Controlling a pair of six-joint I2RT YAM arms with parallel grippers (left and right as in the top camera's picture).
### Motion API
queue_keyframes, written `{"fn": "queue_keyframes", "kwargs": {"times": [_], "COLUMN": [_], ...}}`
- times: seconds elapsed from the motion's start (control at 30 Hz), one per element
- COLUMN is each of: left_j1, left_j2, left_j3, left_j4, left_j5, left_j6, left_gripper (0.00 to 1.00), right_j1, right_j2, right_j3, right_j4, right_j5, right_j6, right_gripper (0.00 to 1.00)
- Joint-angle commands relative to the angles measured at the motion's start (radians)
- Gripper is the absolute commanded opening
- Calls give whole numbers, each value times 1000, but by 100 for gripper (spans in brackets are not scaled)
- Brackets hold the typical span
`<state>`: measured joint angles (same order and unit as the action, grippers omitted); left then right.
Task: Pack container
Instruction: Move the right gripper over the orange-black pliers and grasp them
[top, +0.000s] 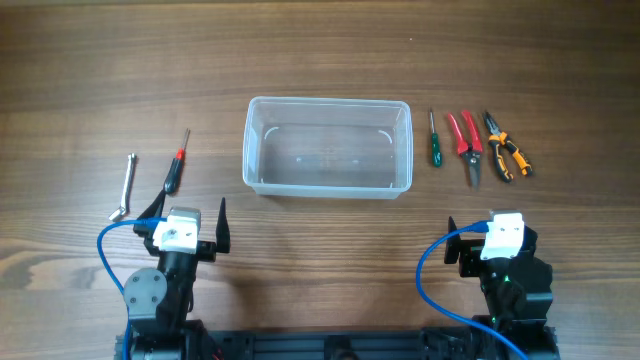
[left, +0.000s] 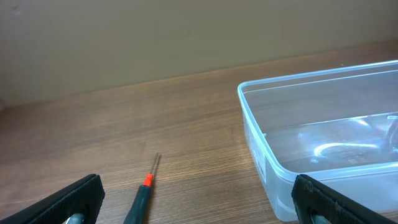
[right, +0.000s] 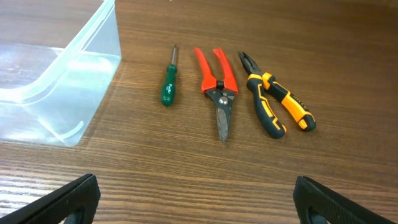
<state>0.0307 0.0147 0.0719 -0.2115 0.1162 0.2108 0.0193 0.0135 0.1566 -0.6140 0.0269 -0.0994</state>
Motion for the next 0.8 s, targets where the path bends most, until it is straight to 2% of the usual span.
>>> {"fn": "queue_keyframes", "kwargs": {"times": [0.0, 0.3, 0.37, 0.47, 0.63, 0.77], "left_j1": [-6, -6, -6, -6, -6, -6], "left_j2": [-8, -8, -8, -8, -8, -8], "left_j3": [-8, -8, -8, -8, -8, -7], "left_j4": [2, 2, 2, 2, 8, 270], "left_j5": [-10, -10, -10, -10, -9, 10], "left_j6": [-13, -13, -13, -13, -13, 11], "left_gripper": [100, 100, 100, 100, 100, 100], "right_j1": [5, 5, 5, 5, 5, 5], "right_j2": [-6, -6, -6, -6, -6, 54], "right_j3": [2, 2, 2, 2, 2, 4], "right_j4": [3, 6, 95, 132, 196, 211], "right_j5": [-8, -8, -8, -9, -134, -217], "right_j6": [-6, -6, -5, -5, -5, -6], "right_gripper": [100, 100, 100, 100, 100, 100]}}
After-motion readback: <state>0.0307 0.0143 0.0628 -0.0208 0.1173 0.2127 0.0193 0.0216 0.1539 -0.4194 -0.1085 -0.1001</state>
